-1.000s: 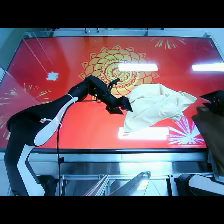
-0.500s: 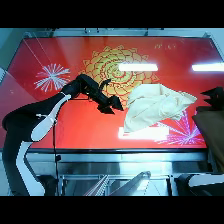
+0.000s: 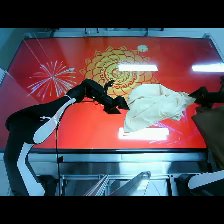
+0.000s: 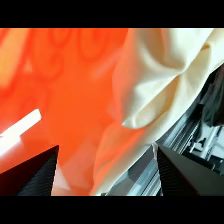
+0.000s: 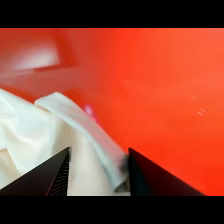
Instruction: Fold the shirts.
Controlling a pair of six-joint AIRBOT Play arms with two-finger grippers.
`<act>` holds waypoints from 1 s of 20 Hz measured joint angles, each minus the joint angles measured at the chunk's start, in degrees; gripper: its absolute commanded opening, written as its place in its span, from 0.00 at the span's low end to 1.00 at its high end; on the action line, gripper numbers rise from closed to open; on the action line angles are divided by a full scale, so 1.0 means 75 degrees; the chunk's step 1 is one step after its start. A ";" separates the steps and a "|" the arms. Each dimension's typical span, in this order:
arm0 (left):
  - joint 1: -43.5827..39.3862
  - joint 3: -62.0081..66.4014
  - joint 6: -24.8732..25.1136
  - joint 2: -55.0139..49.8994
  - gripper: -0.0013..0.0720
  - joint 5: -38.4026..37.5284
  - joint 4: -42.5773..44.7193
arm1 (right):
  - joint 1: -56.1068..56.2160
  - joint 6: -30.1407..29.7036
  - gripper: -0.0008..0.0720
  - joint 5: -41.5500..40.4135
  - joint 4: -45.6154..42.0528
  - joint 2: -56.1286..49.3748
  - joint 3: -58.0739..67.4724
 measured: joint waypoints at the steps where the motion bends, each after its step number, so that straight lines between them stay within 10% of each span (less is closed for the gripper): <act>1: -0.0044 0.0000 0.0003 -0.0041 0.68 -0.0099 -0.0035 | 0.0070 0.0000 0.53 0.0184 -0.0055 -0.0035 0.0032; 4: -0.0254 -0.0006 0.0006 -0.0114 0.65 -0.0160 -0.0169 | 0.0189 0.0000 0.48 0.0737 -0.0178 -0.0082 0.0082; 7: -0.0542 -0.0020 0.0038 -0.0157 0.05 -0.0137 -0.0169 | 0.0236 -0.0023 0.06 0.1209 -0.0262 -0.0114 0.0090; 20: 0.0653 0.1445 0.0487 0.3212 0.05 0.0662 -0.0641 | 0.0227 -0.1655 0.04 0.2608 0.4357 0.2973 0.0845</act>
